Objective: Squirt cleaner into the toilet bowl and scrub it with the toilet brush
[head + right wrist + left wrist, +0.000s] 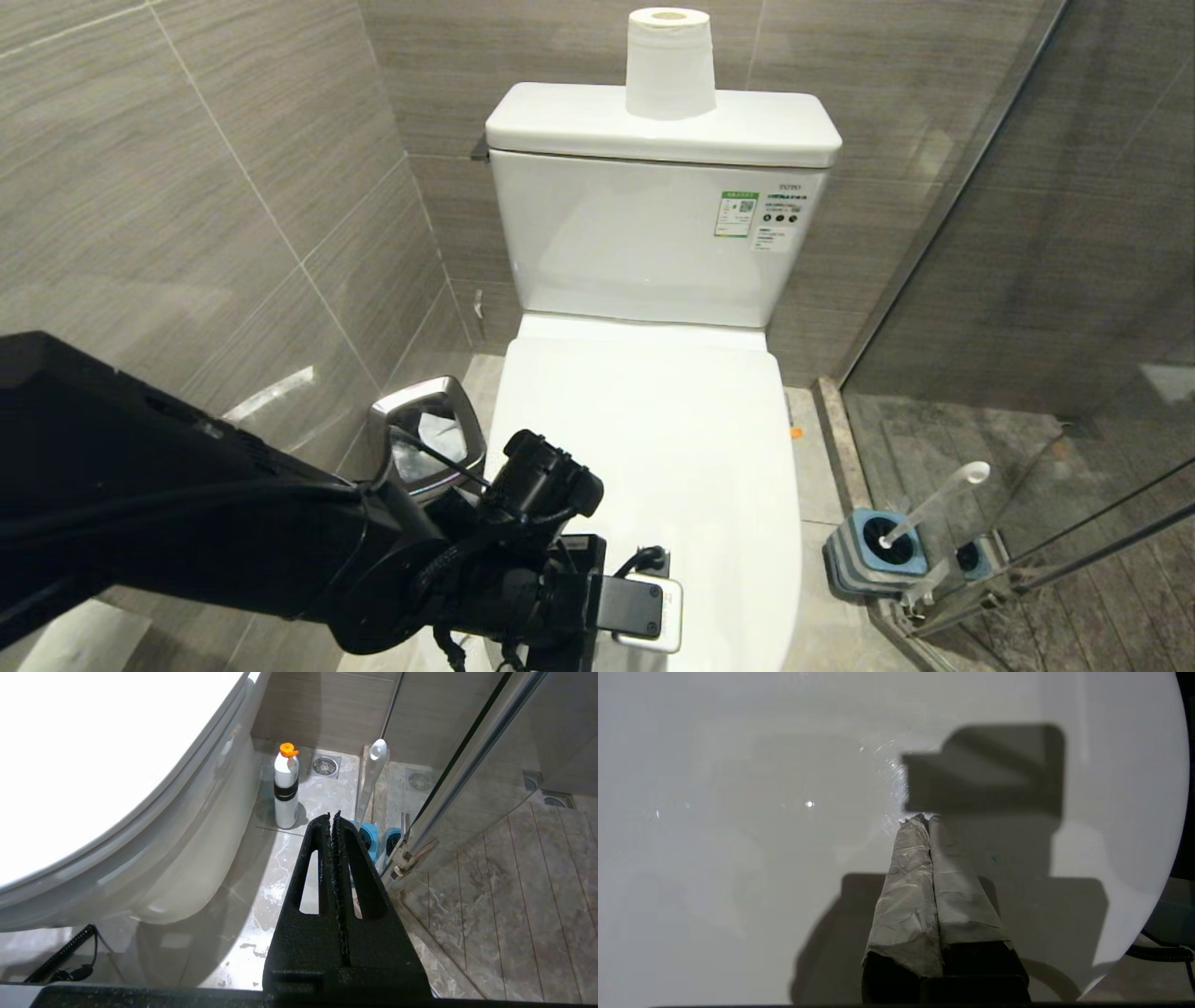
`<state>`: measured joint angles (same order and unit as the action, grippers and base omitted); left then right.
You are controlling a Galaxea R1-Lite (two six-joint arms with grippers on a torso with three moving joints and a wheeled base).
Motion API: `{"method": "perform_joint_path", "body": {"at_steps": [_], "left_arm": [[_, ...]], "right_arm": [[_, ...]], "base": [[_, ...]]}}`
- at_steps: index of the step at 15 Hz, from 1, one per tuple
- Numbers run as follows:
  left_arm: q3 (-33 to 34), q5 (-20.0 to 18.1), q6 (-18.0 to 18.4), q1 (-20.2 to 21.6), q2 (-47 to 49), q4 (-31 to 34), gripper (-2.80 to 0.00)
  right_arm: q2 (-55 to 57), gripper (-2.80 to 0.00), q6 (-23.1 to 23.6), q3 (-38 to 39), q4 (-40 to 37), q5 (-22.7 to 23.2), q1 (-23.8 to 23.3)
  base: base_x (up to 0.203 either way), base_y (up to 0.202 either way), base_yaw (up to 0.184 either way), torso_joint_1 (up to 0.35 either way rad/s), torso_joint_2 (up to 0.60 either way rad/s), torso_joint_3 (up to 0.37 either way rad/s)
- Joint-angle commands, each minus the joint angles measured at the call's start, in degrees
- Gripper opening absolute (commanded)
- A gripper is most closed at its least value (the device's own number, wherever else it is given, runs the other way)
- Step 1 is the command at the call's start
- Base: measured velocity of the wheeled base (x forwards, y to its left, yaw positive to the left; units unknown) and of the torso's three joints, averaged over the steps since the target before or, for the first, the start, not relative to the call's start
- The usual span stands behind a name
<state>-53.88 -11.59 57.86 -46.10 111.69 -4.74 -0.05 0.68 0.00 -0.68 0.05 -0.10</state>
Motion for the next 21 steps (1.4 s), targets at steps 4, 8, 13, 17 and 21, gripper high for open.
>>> {"method": "perform_joint_path", "body": {"at_steps": [4, 8, 13, 17, 21], "left_arm": [[-3.92, -0.34, -0.04, 0.37, -4.96, 3.42, -2.80], [-13.68, 0.12, -7.05, 3.91, -12.12, 14.82, -2.80], [-22.58, 1.42, -33.70, 8.64, -17.80, 25.54, -2.80], [-29.06, 4.39, -56.44, 12.30, -21.32, 26.23, -2.80], [-38.06, 11.86, -59.94, 17.00, -26.11, 26.11, -2.80]], "right_arm": [[0.05, -2.80, 0.02, 0.00, -0.02, 0.04, 0.01], [0.05, -2.80, 0.02, 0.00, -0.02, 0.04, 0.01], [0.05, -2.80, 0.02, 0.00, -0.02, 0.04, 0.01], [0.05, -2.80, 0.02, 0.00, -0.02, 0.04, 0.01], [0.05, -2.80, 0.02, 0.00, -0.02, 0.04, 0.01]], "base": [[0.000, 0.000, 0.000, 0.000, 0.00, 0.000], [0.000, 0.000, 0.000, 0.000, 0.00, 0.000], [0.000, 0.000, 0.000, 0.000, 0.00, 0.000], [0.000, 0.000, 0.000, 0.000, 0.00, 0.000], [0.000, 0.000, 0.000, 0.000, 0.00, 0.000]]}}
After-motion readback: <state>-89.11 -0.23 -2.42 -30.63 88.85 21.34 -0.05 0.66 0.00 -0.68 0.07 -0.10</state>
